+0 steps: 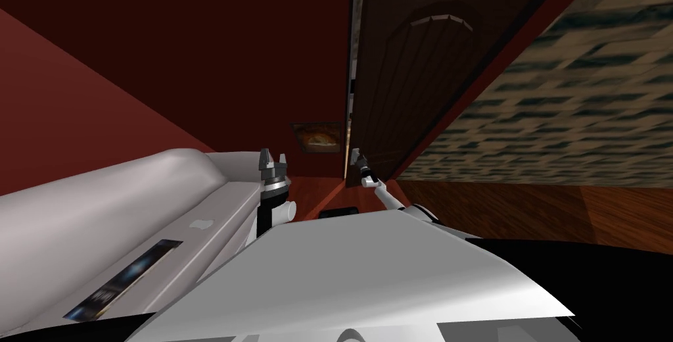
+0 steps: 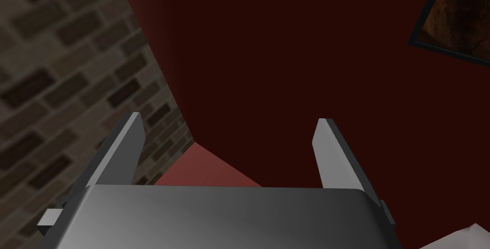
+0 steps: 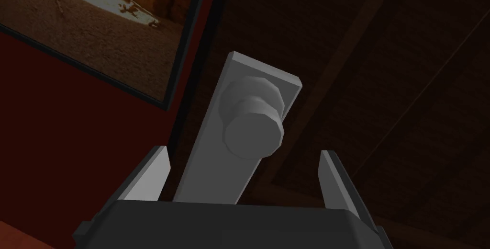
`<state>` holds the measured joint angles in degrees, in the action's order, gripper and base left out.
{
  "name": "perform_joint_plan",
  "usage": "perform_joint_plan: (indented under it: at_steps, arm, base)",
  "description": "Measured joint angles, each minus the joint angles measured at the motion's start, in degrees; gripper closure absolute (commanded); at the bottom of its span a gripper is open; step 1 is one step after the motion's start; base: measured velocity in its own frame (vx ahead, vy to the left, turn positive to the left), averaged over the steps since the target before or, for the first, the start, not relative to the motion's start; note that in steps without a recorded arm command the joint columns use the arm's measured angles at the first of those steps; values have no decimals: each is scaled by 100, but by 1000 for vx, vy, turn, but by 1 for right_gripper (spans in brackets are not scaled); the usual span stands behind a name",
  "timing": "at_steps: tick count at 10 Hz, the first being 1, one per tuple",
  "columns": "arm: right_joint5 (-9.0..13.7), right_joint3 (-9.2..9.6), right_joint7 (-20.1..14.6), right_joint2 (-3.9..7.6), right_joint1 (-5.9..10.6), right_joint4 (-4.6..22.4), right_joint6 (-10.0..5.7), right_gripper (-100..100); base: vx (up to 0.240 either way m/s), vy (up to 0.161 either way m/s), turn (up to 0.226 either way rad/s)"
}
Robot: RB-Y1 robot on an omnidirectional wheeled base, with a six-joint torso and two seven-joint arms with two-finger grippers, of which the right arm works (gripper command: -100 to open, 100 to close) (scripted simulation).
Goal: Pull the door open
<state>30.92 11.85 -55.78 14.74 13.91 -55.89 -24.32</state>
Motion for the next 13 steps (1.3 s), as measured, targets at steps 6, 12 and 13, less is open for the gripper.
perform_joint_plan:
  at_steps: [6, 12, 13]
  arm:
    - [548, 224, -845, -204, -62, -253, 129, -100]
    - [821, 222, -1254, -61, -234, -514, 233, -100]
    - [844, 232, -1358, 44, -214, -435, 190, -100]
  base:
    - [-89, -72, 16]
    - [18, 12, 69]
    - [135, 87, 162]
